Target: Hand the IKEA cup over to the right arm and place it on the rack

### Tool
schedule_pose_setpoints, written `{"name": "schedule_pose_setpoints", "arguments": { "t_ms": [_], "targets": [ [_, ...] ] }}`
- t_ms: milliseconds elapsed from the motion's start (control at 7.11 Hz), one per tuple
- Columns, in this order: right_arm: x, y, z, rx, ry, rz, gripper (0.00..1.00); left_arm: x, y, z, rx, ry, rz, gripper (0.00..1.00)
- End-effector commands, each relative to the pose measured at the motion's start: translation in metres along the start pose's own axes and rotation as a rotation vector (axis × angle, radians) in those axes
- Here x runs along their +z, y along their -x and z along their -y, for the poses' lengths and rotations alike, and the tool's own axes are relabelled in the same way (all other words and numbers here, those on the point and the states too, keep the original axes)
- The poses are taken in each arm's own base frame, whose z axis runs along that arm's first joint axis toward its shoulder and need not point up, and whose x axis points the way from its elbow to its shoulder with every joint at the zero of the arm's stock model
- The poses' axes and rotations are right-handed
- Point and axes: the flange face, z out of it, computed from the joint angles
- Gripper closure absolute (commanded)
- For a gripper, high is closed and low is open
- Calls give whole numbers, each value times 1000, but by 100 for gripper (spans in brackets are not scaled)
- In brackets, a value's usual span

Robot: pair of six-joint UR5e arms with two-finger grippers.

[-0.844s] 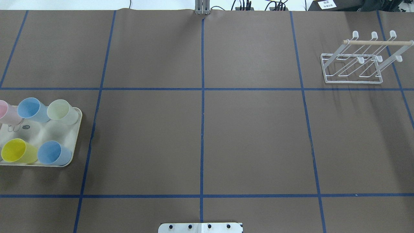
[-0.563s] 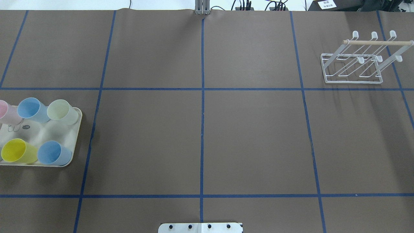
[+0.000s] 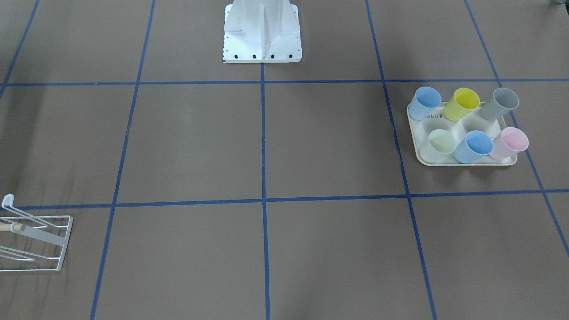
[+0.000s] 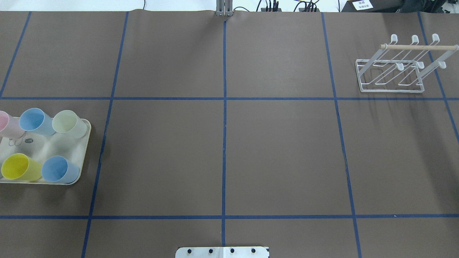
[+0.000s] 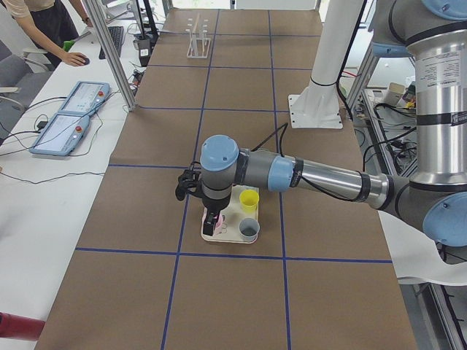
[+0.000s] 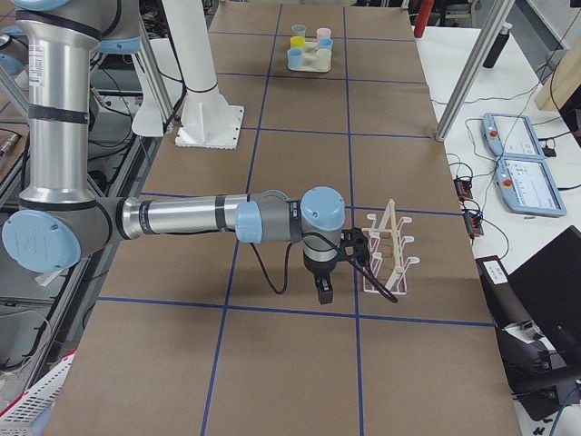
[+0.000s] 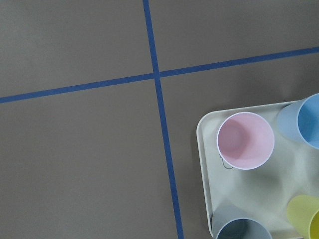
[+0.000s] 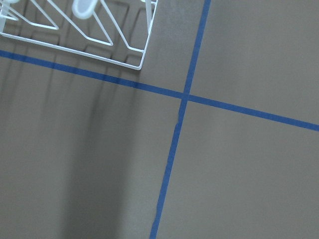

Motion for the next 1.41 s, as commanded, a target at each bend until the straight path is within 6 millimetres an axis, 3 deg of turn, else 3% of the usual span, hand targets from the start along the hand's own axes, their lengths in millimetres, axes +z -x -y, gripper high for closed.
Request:
{"name": "schedule_pose_setpoints", "arguments": {
  "t_ms": [0, 141, 281, 422, 844, 985, 1126, 1267],
  "targets": [
    [-15, 12, 13, -103, -117, -14, 0, -11, -9, 20, 28, -37, -2, 0],
    [-15, 13, 15, -130, -150, -17, 0, -12, -10, 40, -73, -43, -11, 0],
    [-16, 14, 16, -136, -154, -17, 0, -19, -16, 41, -118, -56, -3, 0],
    [-12, 14, 16, -106, -144, -11, 0, -5, -3, 46, -123, -37, -6, 0],
    [-13, 33, 21, -65, -164, 52, 0, 4, 2, 55, -93, -66, -11, 0],
    [-11, 53, 30, -99, -210, 58, 0, 17, -5, 56, -65, -55, -19, 0],
    [2, 96, 50, -89, -200, 79, 0, 54, -38, 64, 23, -6, -36, 0],
    [4, 131, 65, -65, -199, 98, 0, 67, -39, 59, 23, 0, -40, 0]
  ]
}}
